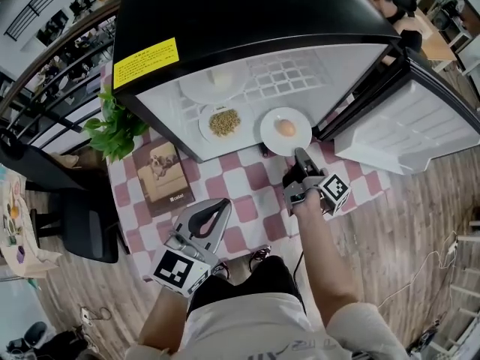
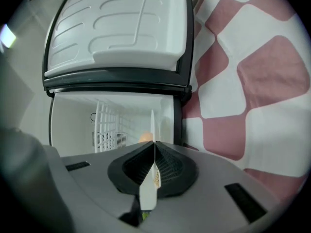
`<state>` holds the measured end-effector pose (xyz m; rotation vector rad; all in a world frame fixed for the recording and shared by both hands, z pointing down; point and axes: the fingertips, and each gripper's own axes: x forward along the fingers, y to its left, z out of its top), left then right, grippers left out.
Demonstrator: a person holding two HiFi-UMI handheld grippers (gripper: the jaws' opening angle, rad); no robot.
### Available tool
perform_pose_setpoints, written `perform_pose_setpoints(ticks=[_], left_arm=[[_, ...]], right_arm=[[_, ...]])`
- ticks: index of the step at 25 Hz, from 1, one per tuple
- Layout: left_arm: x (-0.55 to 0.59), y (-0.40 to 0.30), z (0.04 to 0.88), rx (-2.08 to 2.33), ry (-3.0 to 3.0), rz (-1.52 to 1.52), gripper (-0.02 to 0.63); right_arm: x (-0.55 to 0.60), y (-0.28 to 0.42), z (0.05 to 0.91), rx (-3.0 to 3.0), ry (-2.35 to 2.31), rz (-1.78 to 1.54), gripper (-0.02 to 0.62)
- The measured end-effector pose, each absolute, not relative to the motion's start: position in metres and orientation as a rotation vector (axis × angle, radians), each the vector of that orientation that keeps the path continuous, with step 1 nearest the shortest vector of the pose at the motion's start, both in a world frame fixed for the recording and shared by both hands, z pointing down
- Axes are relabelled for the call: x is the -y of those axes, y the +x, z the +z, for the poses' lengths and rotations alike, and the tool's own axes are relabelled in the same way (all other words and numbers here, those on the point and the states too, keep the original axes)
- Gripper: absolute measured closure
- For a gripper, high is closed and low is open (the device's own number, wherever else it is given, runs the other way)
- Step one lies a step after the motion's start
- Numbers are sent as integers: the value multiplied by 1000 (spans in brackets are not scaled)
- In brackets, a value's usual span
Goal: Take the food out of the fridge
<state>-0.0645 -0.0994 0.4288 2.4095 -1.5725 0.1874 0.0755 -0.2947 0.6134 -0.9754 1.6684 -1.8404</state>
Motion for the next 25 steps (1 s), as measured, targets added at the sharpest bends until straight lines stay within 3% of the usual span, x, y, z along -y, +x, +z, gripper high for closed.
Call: perform_pose_setpoints(ticks=[11, 25], left_arm=[[92, -37, 427, 1452, 2470, 181, 604], [103, 45, 431, 1219, 2587, 204, 603]], right_arm=[[218, 131, 604, -1676, -1007, -1831, 569], [175, 273, 650, -1456, -1311, -1763, 569]])
